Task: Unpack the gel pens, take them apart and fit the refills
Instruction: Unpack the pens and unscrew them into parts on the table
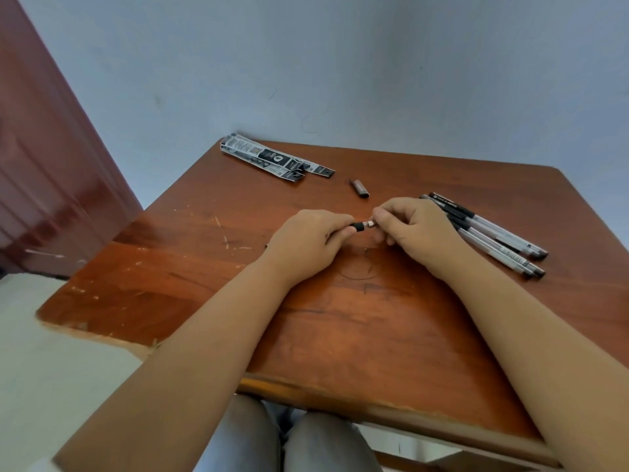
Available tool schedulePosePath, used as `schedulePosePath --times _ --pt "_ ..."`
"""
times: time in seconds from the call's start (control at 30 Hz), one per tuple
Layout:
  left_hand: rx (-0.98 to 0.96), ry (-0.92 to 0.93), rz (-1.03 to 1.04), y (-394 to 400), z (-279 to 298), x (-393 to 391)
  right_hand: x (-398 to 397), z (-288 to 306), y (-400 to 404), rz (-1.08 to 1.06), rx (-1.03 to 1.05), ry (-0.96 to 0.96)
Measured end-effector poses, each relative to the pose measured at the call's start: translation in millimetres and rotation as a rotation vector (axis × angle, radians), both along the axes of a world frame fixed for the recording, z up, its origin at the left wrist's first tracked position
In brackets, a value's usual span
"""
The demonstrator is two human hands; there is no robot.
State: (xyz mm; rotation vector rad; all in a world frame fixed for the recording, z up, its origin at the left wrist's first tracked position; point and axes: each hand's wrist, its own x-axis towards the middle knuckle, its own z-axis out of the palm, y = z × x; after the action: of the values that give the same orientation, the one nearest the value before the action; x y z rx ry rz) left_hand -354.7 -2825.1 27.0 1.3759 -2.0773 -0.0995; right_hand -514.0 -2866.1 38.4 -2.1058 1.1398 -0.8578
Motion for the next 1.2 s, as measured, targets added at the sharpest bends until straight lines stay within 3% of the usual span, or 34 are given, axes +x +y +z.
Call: schedulePosePath --times 0.17,0.4,0.57,0.7,0.93,1.2 --pt "-0.021 -0.023 0.0 4 2 -1 -6 -1 5 0.066 0.091 -0.134" --pt "-0.008 -0.016 0.026 6 4 -1 0 2 6 0.023 -0.052 0.13" --pt "0.001 -0.015 0.058 7 4 -1 -6 3 7 0.06 0.037 0.001" --pt "0.015 -0.028 0.058 7 5 0 -3 6 6 0.066 -0.021 0.153" --pt "0.044 0.024 0.177 5 8 2 -16 10 -2 -0.169 -0.067 -0.006" --pt "0.031 0.091 0.415 -1 8 13 18 11 -29 -0.232 -0.182 0.361"
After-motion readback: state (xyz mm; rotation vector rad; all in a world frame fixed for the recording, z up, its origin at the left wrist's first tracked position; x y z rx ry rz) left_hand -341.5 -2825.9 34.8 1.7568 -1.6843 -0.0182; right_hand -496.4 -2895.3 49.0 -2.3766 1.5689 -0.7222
